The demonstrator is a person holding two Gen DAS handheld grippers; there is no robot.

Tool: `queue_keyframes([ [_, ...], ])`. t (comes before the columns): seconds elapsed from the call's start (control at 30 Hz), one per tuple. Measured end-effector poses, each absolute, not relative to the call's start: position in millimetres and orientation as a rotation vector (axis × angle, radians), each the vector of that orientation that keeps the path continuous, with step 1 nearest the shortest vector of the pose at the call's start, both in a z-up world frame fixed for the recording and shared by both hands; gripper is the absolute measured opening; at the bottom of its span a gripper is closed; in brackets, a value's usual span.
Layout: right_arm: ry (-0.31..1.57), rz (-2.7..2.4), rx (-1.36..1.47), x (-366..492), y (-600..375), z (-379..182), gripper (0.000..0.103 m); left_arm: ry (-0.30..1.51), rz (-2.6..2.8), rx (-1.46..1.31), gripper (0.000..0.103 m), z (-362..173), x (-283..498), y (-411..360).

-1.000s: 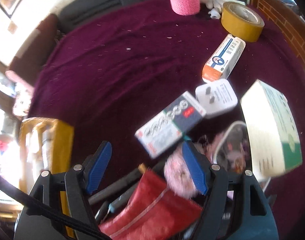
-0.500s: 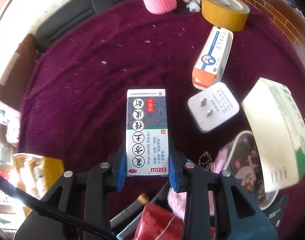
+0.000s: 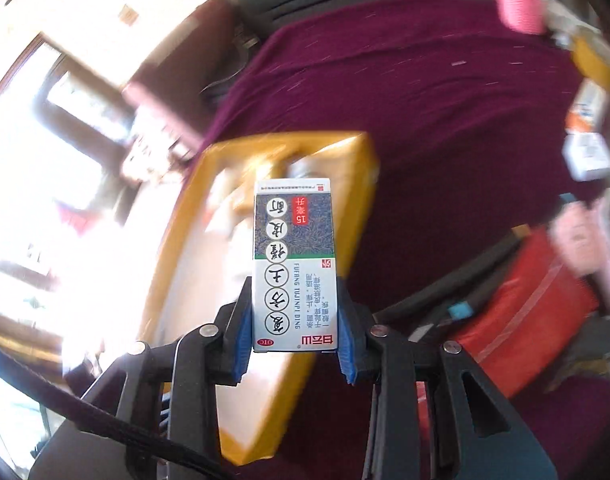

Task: Organize objects
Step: 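Grasp the white medicine box with the right gripper, then lower the medicine box into the tray and open the right gripper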

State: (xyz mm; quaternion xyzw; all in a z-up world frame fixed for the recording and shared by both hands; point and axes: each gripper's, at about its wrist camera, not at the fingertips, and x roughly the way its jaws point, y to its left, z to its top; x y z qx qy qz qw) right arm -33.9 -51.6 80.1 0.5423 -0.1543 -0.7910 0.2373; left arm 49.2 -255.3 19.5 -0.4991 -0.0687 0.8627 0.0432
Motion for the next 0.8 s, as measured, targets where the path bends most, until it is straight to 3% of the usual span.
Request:
queue_keyframes([
  [0.27,-0.368,-2.151,1.516,-27,-64,67,0.032,-0.588,2.341,-1.428,0.047,13,30,-231],
  [0.8,-0.203,-2.038,1.604,-18,-148,20,0.033,-0.771,2.639,-1.237,0.052,35,85,-325],
])
